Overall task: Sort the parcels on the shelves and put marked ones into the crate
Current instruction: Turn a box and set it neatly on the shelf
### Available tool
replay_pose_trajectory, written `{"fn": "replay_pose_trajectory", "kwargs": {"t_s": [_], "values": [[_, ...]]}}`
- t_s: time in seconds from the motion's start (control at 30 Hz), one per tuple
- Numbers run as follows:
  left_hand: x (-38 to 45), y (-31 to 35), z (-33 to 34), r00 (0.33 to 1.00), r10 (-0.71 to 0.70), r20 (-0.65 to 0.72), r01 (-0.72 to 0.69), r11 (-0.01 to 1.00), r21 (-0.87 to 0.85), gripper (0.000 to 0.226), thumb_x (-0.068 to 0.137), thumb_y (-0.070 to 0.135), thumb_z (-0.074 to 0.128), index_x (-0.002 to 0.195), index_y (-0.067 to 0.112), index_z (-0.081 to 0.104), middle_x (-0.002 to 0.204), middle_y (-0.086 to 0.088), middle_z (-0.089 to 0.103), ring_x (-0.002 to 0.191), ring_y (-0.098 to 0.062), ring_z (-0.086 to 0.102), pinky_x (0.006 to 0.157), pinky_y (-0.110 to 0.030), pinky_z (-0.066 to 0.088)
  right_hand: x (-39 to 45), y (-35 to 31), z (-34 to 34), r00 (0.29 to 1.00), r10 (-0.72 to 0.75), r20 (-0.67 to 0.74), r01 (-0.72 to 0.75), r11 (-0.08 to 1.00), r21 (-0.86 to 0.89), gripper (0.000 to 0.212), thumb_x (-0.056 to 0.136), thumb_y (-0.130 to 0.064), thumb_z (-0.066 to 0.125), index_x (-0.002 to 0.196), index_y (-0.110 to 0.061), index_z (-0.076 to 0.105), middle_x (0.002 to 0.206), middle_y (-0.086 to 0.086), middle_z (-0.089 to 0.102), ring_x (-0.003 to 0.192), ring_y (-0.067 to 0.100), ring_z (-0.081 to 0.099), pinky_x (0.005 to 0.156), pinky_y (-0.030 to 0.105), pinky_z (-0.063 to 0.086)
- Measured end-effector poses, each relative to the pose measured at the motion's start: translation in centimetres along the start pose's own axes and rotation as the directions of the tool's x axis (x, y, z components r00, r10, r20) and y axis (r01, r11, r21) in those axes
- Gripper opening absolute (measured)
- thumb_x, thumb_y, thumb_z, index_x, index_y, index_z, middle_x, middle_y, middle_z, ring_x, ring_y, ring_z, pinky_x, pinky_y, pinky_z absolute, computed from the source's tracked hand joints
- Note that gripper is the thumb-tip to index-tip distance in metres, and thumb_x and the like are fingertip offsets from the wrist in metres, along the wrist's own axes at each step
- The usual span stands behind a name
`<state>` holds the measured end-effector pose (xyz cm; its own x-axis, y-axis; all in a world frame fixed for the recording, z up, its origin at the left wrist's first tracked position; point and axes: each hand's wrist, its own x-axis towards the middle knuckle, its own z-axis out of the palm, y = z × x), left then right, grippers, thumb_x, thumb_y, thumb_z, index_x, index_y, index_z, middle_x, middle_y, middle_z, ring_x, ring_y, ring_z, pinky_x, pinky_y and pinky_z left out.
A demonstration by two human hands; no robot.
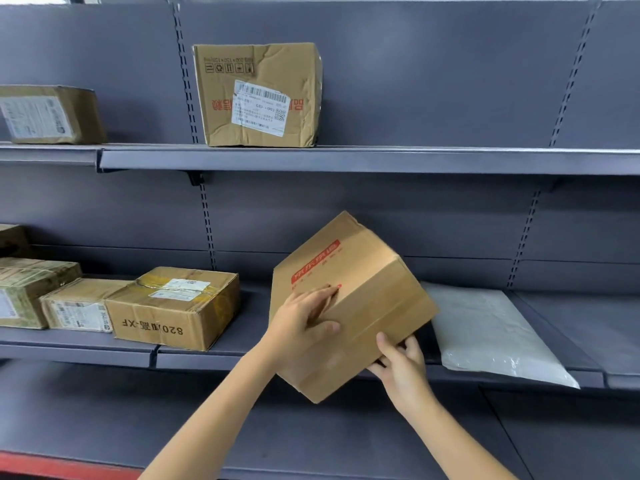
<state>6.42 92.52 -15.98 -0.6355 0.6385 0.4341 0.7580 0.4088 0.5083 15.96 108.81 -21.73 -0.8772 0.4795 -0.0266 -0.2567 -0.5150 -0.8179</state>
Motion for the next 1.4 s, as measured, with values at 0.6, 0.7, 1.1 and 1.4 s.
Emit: {"fn": "replay_pose_trajectory", "kwargs": {"t_s": [0.6,0.7,1.1,1.4], "values": [[-5.7,-4.7,2.9,0.815,-0.576,-0.057,0.347,0.565,-0.748,0.085,0.041,0.053,0.076,0.116,0.026,0.048,0.111,0.004,0.063,0.100,-0.013,0.060,0.075,-0.027,0.051,1.7,-3.3,-2.2,0.959,-0.278,-0.055,0.169,0.718,-0.675,0.062,0.071,-0.017,0.079,0.122,-0.022,0.044,0.113,-0.002,0.057,0.102,0.016,0.054,0.089,0.033,0.045],[-5.3,-3.8,1.8,0.854,-0.506,-0.124,0.257,0.617,-0.744,0.076,0.051,0.052,0.075,0.120,0.033,0.050,0.113,0.012,0.064,0.102,-0.007,0.061,0.074,-0.023,0.052,1.4,-3.3,-2.6,0.963,-0.259,-0.072,0.172,0.800,-0.575,0.039,0.078,-0.024,0.071,0.110,-0.019,0.048,0.106,-0.002,0.060,0.098,0.015,0.056,0.085,0.030,0.043],[-4.6,3.3,-2.2,0.948,-0.115,-0.296,0.013,0.945,-0.326,0.068,0.074,0.047,0.069,0.123,0.061,0.024,0.139,0.038,0.022,0.133,0.011,0.017,0.107,-0.019,0.021,-0.4,-0.3,-3.5,0.993,-0.117,-0.014,0.117,0.993,0.010,0.058,0.068,-0.064,0.061,0.114,-0.028,0.055,0.114,-0.004,0.066,0.099,0.009,0.064,0.072,0.029,0.059],[-5.2,5.5,-2.0,0.966,0.122,-0.227,-0.133,0.990,-0.036,0.057,0.078,0.059,0.044,0.131,0.052,0.023,0.139,0.040,0.014,0.132,0.013,0.006,0.104,-0.008,0.005,-1.6,4.7,-3.1,0.988,0.095,-0.120,-0.054,0.951,0.306,0.114,0.007,-0.060,0.087,0.106,-0.013,0.056,0.100,0.010,0.067,0.098,0.025,0.059,0.073,0.041,0.049]]}}
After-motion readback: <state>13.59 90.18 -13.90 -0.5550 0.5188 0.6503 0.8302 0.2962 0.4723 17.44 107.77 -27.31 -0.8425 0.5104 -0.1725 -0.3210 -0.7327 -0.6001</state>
